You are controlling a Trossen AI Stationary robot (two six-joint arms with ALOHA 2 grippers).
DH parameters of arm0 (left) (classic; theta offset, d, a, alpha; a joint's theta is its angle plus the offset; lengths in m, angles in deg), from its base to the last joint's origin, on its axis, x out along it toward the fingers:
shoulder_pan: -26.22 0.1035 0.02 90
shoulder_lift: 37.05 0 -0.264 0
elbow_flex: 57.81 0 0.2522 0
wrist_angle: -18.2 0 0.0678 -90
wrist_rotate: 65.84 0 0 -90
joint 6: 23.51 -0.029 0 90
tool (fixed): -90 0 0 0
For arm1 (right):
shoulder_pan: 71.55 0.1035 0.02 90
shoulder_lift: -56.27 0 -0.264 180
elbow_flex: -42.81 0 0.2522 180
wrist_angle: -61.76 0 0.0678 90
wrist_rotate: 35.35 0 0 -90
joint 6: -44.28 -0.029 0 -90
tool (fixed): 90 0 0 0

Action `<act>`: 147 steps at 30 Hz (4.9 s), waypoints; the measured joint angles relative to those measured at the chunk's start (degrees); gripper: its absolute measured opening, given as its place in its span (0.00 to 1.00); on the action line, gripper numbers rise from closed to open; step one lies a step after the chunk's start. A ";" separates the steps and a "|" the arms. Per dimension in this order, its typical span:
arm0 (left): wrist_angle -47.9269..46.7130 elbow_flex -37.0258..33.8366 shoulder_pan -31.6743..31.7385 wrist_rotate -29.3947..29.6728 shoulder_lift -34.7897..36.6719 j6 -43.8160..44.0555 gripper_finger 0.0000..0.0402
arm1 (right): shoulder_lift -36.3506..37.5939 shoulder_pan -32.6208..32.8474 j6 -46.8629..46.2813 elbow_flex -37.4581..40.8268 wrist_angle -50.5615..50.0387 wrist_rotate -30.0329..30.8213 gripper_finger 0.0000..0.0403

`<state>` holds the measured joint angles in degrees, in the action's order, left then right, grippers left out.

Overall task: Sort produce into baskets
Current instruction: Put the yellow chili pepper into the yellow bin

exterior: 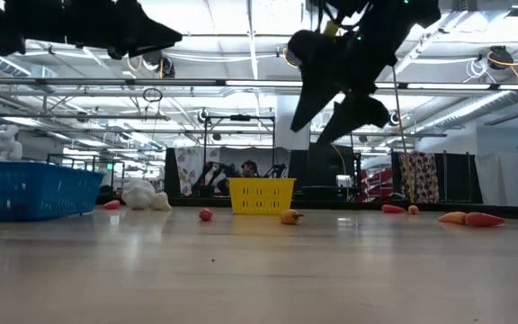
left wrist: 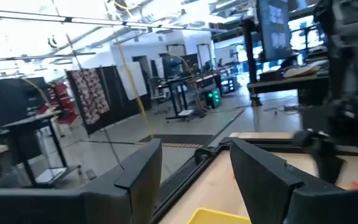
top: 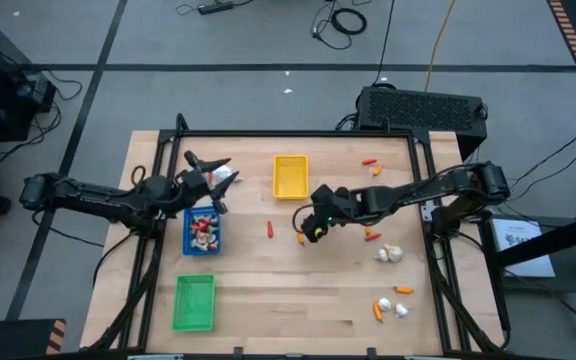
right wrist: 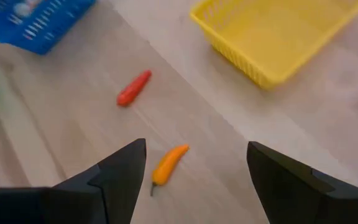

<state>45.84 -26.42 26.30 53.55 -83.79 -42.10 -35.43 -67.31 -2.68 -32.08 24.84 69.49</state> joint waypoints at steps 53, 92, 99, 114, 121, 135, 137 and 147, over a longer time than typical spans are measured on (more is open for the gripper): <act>-3.34 0.07 6.03 -3.68 -1.90 -1.23 0.49 | -17.28 1.27 6.14 -21.31 -14.58 6.27 0.09; -2.88 0.11 8.84 -1.27 -6.19 -2.71 0.49 | -16.03 -20.52 25.06 -21.37 -10.51 -7.67 0.43; -2.99 0.11 8.84 -2.32 -6.19 -2.69 0.49 | -9.49 -21.60 19.31 -21.42 -24.70 -6.45 0.41; -3.33 0.09 8.80 -3.26 -6.19 -1.23 0.49 | 1.19 -35.82 11.50 -3.99 -34.05 -0.33 0.36; -3.33 0.09 8.80 -3.89 -6.19 -1.20 0.49 | 5.58 -43.93 8.81 6.35 -28.00 -2.88 0.36; -3.31 0.09 8.80 -3.89 -6.19 -1.18 0.49 | 5.63 -48.65 5.67 14.28 -15.54 -2.97 0.36; -3.31 0.09 8.80 -3.89 -6.19 -1.18 0.49 | 5.63 -48.82 5.49 15.15 -15.23 -2.98 0.36; -2.98 0.07 8.80 -3.96 -6.19 -1.11 0.49 | 5.63 -48.82 4.68 17.71 -7.23 -2.91 0.36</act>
<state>42.86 -26.36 35.10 49.58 -89.98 -43.21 -29.81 -116.13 2.01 -14.37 17.61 66.58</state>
